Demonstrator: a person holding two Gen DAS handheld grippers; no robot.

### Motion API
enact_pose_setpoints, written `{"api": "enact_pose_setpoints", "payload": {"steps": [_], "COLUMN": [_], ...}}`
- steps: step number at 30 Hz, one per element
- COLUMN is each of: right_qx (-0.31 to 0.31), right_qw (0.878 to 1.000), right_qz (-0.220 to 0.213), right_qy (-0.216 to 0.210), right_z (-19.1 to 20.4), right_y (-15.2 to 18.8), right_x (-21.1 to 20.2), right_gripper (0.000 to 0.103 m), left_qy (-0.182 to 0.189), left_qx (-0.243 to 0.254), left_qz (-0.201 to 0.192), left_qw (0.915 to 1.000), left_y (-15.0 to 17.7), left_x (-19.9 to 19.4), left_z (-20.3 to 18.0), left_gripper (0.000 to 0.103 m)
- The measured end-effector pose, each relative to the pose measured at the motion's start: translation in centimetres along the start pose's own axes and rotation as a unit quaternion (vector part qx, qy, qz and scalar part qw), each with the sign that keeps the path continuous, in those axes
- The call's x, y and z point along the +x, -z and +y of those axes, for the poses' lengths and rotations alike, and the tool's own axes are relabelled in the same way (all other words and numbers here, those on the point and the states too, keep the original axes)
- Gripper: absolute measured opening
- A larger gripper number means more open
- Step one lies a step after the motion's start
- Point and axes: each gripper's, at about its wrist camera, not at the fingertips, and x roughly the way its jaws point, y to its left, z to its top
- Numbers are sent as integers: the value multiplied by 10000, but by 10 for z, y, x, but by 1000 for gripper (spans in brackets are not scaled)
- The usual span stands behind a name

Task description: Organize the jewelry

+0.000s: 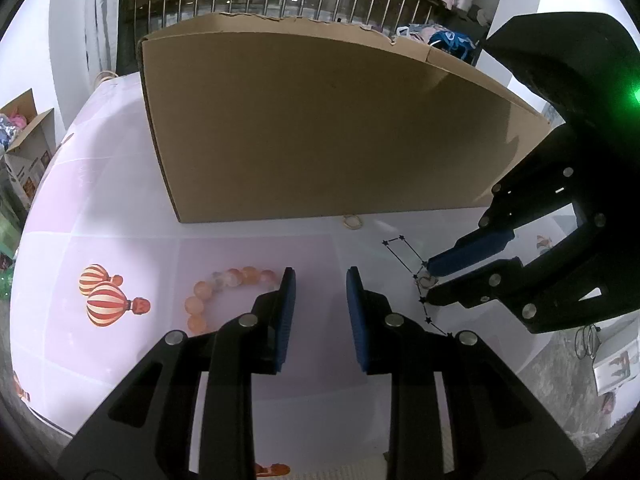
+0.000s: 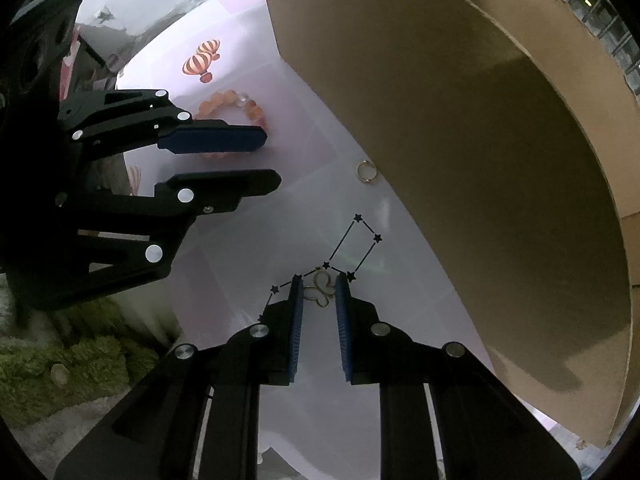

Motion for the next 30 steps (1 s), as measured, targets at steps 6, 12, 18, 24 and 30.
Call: {"api": "enact_pose_setpoints", "payload": {"steps": [6, 12, 18, 24, 30], "right_qx": [95, 169, 535, 1428, 2267], "right_qw": [9999, 9997, 9979, 9878, 9699], "right_qz": [-33, -104, -349, -595, -827], "right_qy": [-98, -106, -73, 165, 329], "right_z": [-22, -41, -53, -74, -92], "right_y": [8, 16, 34, 87, 140], "right_x": [-9, -22, -48, -73, -90], "right_gripper": [16, 16, 16, 16, 16], "left_qy": [-6, -17, 135, 824, 1065], "left_qx": [3, 13, 120, 702, 1379], "left_qz": [1, 9, -19, -130, -92], "left_qw": [10000, 10000, 9998, 9940, 9847], "left_y": [0, 1, -1, -2, -7], "left_x": [0, 0, -3, -8, 10], "left_z": [0, -1, -7, -38, -84], "left_gripper": [24, 24, 29, 47, 49]}}
